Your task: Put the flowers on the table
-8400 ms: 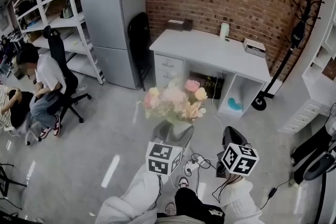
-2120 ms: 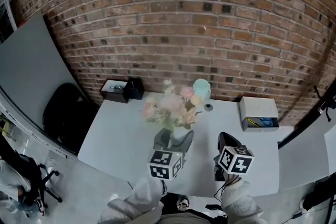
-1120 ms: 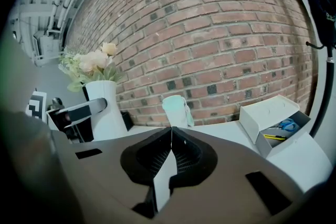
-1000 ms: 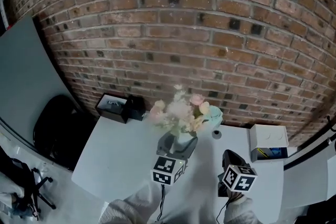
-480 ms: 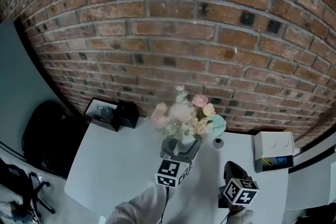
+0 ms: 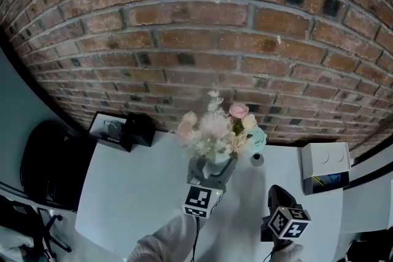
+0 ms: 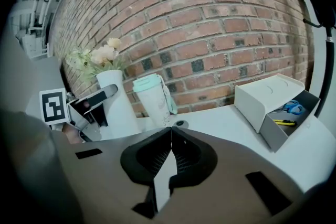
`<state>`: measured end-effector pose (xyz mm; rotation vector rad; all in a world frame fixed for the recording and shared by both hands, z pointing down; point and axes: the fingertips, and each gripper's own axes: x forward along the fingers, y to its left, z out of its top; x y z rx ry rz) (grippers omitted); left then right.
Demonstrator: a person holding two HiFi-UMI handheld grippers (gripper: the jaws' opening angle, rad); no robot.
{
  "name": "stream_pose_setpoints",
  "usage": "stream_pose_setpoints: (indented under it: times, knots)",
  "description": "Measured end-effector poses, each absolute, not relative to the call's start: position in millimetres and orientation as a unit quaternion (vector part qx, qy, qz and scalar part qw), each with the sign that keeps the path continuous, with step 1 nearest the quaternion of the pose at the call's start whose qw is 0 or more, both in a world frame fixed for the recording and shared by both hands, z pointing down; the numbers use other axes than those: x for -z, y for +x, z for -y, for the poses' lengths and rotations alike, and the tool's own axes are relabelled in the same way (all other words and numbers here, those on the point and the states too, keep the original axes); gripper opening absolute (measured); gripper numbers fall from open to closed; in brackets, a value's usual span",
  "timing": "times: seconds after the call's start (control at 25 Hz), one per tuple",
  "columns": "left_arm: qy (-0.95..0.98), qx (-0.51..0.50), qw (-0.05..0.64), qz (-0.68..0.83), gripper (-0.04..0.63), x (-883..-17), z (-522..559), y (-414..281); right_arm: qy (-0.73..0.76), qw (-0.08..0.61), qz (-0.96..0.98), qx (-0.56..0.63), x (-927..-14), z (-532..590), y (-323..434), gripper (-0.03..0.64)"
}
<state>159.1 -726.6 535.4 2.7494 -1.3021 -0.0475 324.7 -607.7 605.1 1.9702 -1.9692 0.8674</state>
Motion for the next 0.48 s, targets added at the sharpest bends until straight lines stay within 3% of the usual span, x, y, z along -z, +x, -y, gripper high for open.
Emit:
stream_pose_setpoints:
  times: [0.48]
  knots:
    - [0.903, 0.000, 0.053, 0.426, 0.314, -538, 709, 154, 0.668, 0.099, 0.671, -0.305, -608, 611, 312, 0.023]
